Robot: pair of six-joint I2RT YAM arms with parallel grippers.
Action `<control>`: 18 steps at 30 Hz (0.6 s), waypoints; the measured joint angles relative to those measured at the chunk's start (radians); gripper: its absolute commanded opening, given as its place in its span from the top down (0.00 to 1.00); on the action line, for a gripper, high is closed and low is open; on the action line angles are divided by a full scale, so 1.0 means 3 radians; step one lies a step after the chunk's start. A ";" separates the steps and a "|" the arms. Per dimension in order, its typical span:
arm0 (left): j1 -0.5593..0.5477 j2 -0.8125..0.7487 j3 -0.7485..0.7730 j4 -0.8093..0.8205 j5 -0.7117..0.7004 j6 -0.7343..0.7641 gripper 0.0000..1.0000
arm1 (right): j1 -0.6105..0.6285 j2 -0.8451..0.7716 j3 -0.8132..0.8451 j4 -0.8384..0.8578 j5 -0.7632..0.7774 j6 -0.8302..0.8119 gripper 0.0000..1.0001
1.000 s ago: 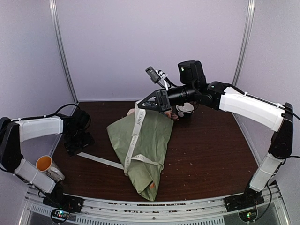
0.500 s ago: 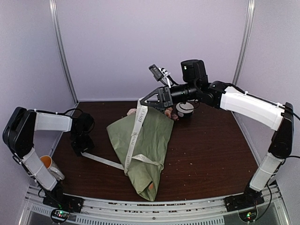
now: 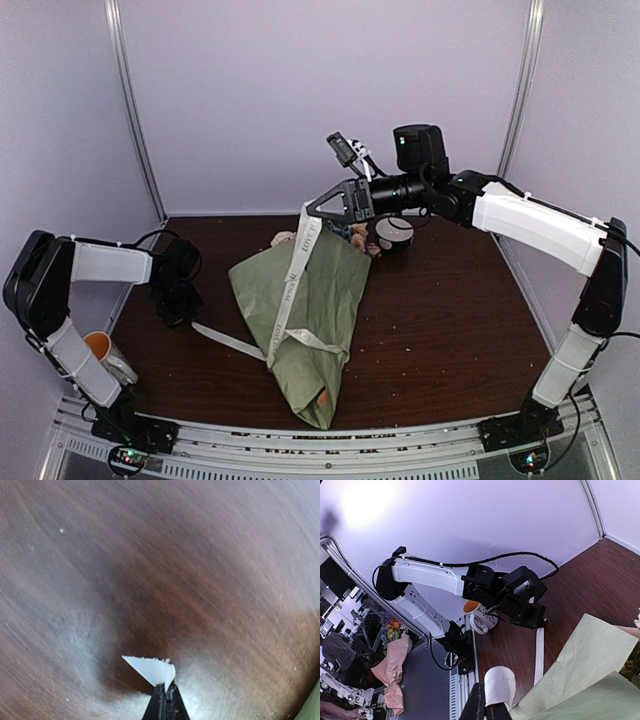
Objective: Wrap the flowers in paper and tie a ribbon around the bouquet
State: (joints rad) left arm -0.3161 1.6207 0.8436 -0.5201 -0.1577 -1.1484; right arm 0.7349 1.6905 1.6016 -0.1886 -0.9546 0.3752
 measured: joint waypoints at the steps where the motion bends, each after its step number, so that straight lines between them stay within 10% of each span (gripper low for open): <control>1: 0.0000 -0.0009 0.0014 -0.0020 -0.0003 0.0032 1.00 | -0.0001 0.0000 0.0000 0.0001 -0.0001 0.0000 1.00; 12: 0.0219 -0.0613 0.0715 -0.0619 -0.0607 0.0671 1.00 | -0.0103 -0.0017 0.0006 -0.0182 0.0122 -0.0042 1.00; 18: 0.0730 -0.0716 0.0690 -0.0689 -0.0746 0.0876 1.00 | -0.0949 -0.0459 -0.0518 -0.0256 0.0455 0.0069 1.00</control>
State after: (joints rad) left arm -0.0971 1.4059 1.0508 -0.7269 -0.3817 -0.8856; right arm 0.4503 1.5528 1.4464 -0.2653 -0.8181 0.3958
